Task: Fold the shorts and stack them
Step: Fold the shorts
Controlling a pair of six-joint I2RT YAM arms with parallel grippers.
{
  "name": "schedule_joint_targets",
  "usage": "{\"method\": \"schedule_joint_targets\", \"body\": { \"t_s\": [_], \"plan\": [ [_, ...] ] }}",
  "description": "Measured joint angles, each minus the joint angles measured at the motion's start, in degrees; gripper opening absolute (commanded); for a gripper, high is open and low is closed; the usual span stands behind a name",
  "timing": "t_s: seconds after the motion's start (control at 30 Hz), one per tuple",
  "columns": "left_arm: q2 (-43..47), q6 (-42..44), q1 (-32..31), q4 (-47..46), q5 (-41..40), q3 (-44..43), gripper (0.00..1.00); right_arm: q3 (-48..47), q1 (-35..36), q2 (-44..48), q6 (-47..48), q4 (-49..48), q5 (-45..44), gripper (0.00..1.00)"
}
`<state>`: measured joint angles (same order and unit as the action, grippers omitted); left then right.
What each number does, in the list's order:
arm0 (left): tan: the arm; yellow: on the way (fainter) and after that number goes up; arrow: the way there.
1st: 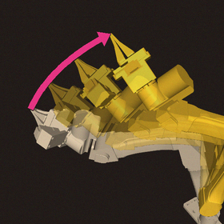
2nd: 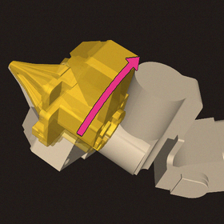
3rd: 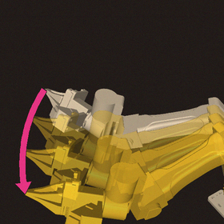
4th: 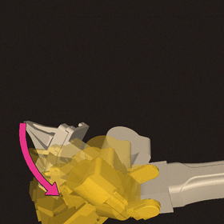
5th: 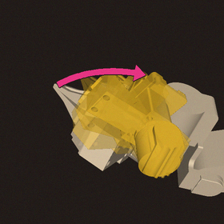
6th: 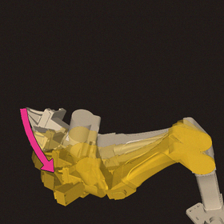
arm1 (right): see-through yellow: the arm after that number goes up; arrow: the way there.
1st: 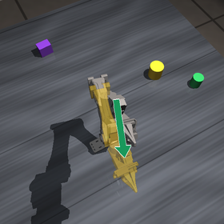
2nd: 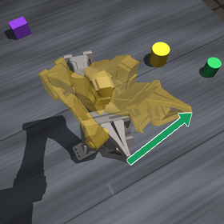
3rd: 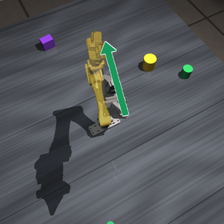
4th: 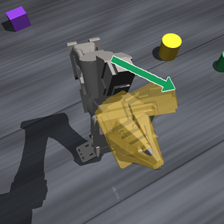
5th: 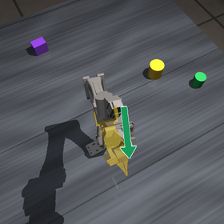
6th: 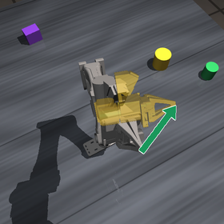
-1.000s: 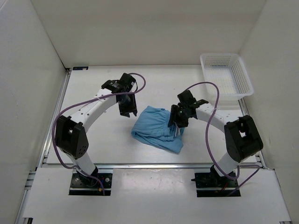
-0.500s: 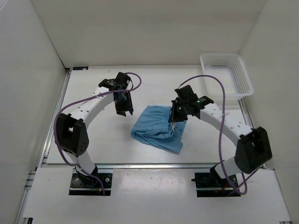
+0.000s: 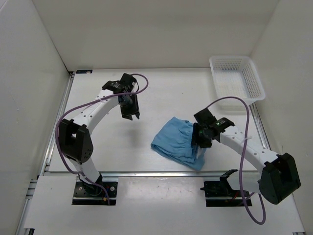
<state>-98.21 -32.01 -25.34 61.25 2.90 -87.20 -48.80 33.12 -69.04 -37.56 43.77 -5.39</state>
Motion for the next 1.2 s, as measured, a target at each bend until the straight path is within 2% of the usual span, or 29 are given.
{"method": "schedule_joint_targets", "body": {
  "t_s": [0.03, 0.07, 0.37, 0.57, 0.67, 0.7, 0.8, 0.9, 0.93, 1.03, 1.13, 1.2],
  "plan": [
    [-0.2, 0.0, -0.1, 0.0, 0.2, 0.0, 0.48, 1.6, 0.0, 0.0, -1.3, 0.6, -1.4, 0.97],
    [-0.5, 0.1, -0.3, -0.1, 0.3, 0.0, 0.48, 2.9, -0.1, 0.0, -2.3, 1.2, -2.6, 1.00],
    [-3.8, 0.7, -1.1, -0.4, 1.4, 0.0, 0.48, 5.3, -2.6, -0.8, -7.3, 0.8, -5.3, 0.99],
    [-3.8, 0.7, -1.1, -0.7, 1.6, 0.0, 0.48, 13.6, -9.7, -2.7, -8.7, -10.1, 3.1, 0.69],
    [-3.8, 0.7, -1.1, -0.9, 1.6, 0.1, 0.48, 13.6, -9.6, -5.2, -7.7, -15.4, 7.0, 0.20],
    [-3.8, 0.7, -1.1, -1.0, 1.6, 0.1, 0.48, 13.2, -9.2, -6.6, -7.0, -16.4, 8.0, 0.13],
    [-3.7, 0.7, -1.1, -1.0, 1.6, 0.2, 0.48, 8.5, -6.8, -12.0, -5.5, -17.8, 8.9, 0.00],
    [-3.5, 0.7, -0.9, -1.3, 1.1, 0.4, 0.48, 0.2, -4.1, -20.7, -3.5, -18.3, 9.6, 0.00],
    [-3.5, 0.8, -0.6, -1.3, 1.0, 0.6, 0.48, -3.5, -3.6, -24.3, -2.5, -18.2, 10.0, 0.12],
    [-3.0, 0.8, 0.6, -1.5, 1.0, 1.6, 0.50, -17.6, -3.1, -35.1, 0.8, -16.5, 10.3, 0.69],
    [-2.4, 0.8, 1.9, -1.3, 0.7, 2.9, 0.51, -32.0, -3.1, -43.6, 4.0, -14.8, 9.1, 0.95],
    [-1.7, 0.9, 2.8, -1.3, 0.4, 4.0, 0.51, -38.2, -3.1, -45.3, 5.6, -13.2, 7.8, 1.00]
  ]
}}
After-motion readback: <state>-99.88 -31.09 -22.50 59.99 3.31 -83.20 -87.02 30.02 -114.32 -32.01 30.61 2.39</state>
